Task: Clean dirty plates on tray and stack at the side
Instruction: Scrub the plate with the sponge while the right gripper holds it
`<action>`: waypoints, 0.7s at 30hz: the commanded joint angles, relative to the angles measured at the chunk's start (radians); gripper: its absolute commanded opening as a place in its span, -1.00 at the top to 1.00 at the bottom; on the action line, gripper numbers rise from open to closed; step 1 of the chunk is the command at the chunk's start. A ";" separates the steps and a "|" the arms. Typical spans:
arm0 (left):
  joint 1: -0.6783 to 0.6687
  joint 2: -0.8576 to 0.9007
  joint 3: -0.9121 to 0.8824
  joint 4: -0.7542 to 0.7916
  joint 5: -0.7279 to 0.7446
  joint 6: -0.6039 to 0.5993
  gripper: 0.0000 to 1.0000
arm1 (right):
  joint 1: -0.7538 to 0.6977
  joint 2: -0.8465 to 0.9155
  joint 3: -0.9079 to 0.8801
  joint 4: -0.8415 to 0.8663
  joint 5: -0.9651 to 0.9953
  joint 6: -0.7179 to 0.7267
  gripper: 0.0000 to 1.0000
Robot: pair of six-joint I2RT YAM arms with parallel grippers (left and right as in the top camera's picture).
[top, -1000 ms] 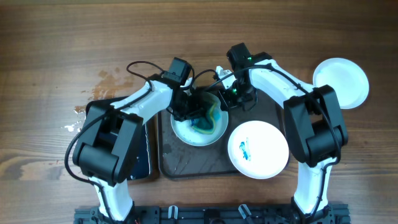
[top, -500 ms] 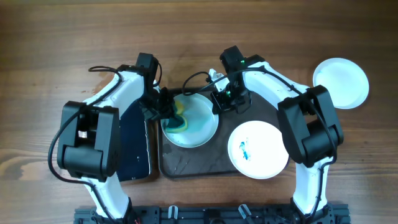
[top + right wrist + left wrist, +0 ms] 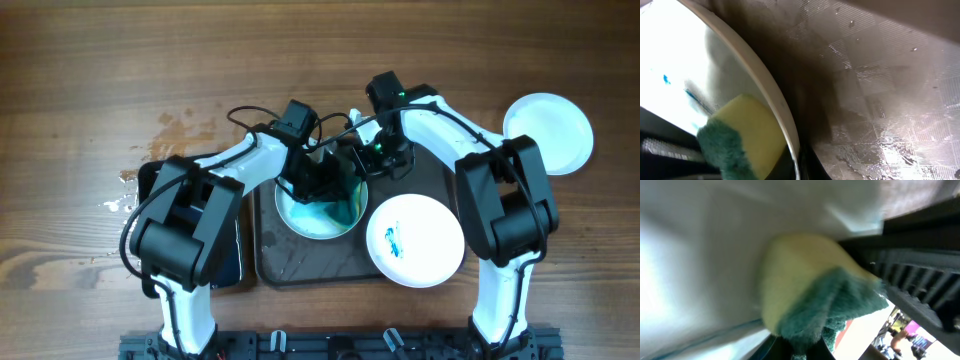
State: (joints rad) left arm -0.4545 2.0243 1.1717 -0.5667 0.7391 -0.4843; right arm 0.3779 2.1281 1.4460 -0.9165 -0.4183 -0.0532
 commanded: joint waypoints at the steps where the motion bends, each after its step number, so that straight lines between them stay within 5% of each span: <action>1: 0.055 0.020 -0.016 -0.092 -0.306 -0.052 0.92 | 0.014 0.030 -0.022 0.010 0.029 -0.002 0.91; 5: 0.127 0.020 -0.016 -0.174 -0.695 -0.123 0.92 | 0.014 0.030 -0.022 0.011 0.029 0.001 0.91; 12: 0.144 0.018 -0.003 -0.264 -1.125 -0.347 0.92 | 0.014 0.030 -0.022 0.010 0.029 0.001 0.91; 21: 0.136 0.003 0.080 -0.292 -1.210 -0.377 0.92 | 0.014 0.030 -0.022 0.002 0.029 0.002 0.91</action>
State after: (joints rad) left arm -0.3691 1.9491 1.2640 -0.8471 -0.0837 -0.8097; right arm 0.4175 2.1284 1.4460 -0.8757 -0.4721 -0.0380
